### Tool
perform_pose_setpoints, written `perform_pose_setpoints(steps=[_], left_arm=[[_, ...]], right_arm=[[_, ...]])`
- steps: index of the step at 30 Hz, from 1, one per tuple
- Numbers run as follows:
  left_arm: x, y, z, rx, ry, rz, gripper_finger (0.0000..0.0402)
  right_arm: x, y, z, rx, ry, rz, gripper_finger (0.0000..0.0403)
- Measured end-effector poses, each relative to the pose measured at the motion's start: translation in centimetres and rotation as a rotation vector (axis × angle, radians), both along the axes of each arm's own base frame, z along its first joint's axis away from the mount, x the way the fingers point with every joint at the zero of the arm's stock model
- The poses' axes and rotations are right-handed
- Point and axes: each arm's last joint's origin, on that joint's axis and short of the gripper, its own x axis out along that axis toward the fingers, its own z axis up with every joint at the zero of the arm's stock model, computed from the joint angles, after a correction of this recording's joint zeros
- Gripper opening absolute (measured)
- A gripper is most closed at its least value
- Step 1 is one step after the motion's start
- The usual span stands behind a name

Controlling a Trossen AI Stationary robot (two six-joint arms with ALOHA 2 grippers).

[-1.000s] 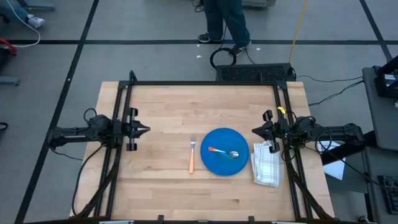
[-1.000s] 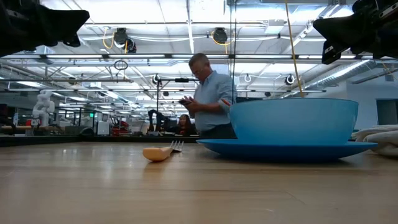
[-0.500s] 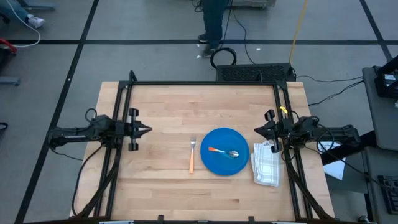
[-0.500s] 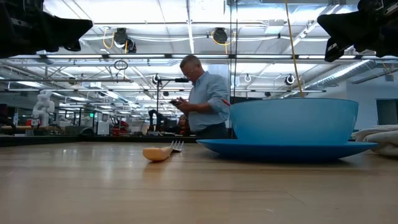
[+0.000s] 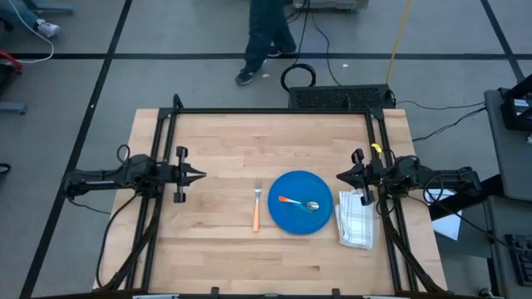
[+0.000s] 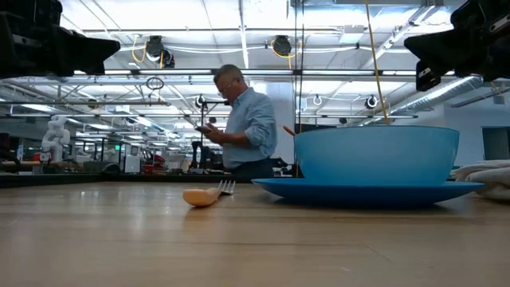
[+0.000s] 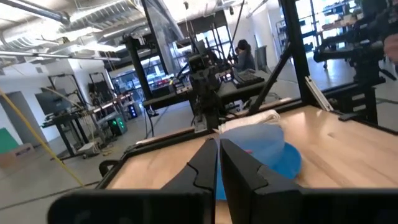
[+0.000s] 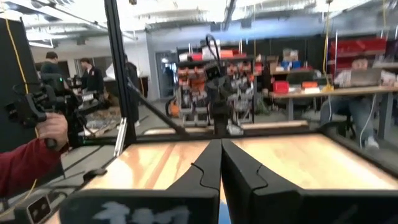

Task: Set table place
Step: Return to Home Position

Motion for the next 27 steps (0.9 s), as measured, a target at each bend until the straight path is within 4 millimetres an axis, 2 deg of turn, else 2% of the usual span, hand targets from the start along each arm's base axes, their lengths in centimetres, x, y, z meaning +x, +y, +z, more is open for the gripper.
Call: perform_pose_setpoints(steps=[12, 27], left_arm=[[0.07, 0.01, -0.7, -0.044, 0.077, -0.003, 0.0026], [0.07, 0.01, -0.78, -0.08, 0.088, -0.006, 0.0026]], right_arm=[[0.05, 0.0, -0.35, -0.014, 0.035, -0.002, 0.0], [0.04, 0.0, -0.25, -0.013, 0.026, -0.002, 0.0]])
